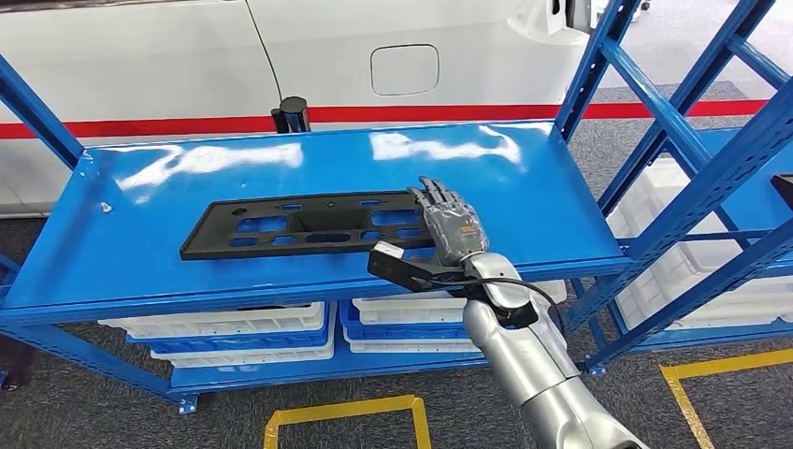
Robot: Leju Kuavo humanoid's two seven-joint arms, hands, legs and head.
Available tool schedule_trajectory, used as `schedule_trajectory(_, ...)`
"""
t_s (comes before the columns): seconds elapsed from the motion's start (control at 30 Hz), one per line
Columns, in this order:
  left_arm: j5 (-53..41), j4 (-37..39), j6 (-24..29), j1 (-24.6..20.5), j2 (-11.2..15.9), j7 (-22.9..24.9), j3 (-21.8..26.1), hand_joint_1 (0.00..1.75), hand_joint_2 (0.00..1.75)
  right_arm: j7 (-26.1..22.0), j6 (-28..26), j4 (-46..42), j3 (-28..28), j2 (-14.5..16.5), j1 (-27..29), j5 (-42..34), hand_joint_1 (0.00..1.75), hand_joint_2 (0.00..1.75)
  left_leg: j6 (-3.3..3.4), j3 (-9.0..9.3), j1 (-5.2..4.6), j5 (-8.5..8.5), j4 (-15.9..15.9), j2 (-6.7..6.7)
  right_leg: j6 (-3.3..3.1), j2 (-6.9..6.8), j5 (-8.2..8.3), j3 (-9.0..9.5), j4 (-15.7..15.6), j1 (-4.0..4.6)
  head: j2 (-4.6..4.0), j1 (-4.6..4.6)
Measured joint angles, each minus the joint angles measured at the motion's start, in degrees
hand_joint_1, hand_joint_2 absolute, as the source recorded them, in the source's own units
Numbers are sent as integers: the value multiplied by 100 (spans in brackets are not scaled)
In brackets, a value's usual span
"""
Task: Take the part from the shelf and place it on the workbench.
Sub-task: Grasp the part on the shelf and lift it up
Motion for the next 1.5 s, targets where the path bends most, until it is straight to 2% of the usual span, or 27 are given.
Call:
schedule_trajectory(0.3,57,19,90,0,-4,6,0,0,0,-51,-118,736,-159,234,-192,251,1,175,0,1,0,0,0,0,0,0,0,1,0,0,0,-1)
schedule_trajectory(0.33,59,19,90,0,-4,7,0,0,0,-52,-121,795,-179,245,-212,259,28,175,0,2,0,0,0,1,0,0,0,0,0,0,0,0)
schedule_trajectory(0.43,61,21,90,-1,-4,13,0,0,0,-21,-84,934,-212,268,-267,300,157,175,0,11,1,0,0,1,-2,0,-1,-19,-1,0,0,0)
schedule_trajectory(0.47,61,21,91,-1,-3,19,0,0,0,9,-38,981,-221,272,-282,326,173,175,0,13,1,-1,0,0,-2,0,-2,-27,-1,0,0,0)
schedule_trajectory(0.63,60,21,110,0,8,39,0,0,0,93,121,1236,-300,264,-366,547,173,175,0,23,1,-1,-1,0,-4,0,-3,-26,-2,0,0,0)
schedule_trajectory(1.07,-4,26,185,0,43,39,-11,0,0,-61,-24,1570,-338,54,-644,1250,173,175,0,62,1,-1,0,-3,-5,-2,-4,11,-5,-2,0,0)
schedule_trajectory(1.5,-111,30,372,5,51,-11,-130,0,0,-178,-464,1815,-284,-108,-700,1537,175,175,3,89,0,-1,-1,-3,-5,-3,-4,36,-6,-3,0,1)
